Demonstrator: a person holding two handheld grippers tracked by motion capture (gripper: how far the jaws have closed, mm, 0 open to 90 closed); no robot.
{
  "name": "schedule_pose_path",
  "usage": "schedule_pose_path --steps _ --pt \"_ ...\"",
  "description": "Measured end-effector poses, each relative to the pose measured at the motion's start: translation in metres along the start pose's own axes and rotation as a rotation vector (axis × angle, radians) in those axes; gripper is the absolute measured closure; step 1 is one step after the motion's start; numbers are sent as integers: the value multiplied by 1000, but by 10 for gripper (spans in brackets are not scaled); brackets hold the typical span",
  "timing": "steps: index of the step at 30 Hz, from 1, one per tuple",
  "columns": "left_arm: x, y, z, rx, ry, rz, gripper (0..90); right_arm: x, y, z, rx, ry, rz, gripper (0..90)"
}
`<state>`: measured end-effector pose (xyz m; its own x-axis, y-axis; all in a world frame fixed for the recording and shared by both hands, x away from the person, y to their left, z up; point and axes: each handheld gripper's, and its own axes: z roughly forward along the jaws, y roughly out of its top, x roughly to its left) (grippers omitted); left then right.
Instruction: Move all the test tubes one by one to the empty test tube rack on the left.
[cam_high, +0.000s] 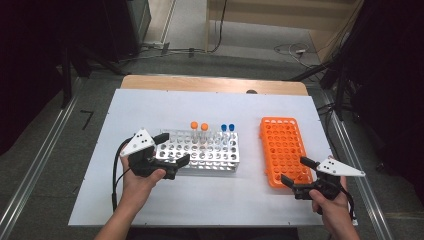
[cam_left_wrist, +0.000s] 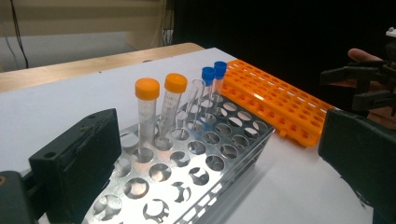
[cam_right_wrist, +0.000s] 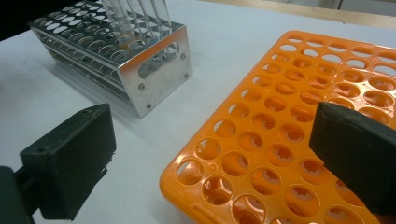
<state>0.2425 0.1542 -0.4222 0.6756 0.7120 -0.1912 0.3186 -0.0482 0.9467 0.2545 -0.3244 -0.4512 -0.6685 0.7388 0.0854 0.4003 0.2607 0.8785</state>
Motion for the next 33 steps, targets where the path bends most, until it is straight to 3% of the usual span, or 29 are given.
schedule_pose_path --steps 23,25,33 --pt "1 -35 -63 -56 49 -28 0 -5 -4 2 4 -18 2 0" --pt "2 -38 -69 -50 62 -16 0 -7 -5 1 -3 -20 4 0" --pt "16 -54 -80 -49 85 -34 0 -17 -11 1 -12 -34 12 0"
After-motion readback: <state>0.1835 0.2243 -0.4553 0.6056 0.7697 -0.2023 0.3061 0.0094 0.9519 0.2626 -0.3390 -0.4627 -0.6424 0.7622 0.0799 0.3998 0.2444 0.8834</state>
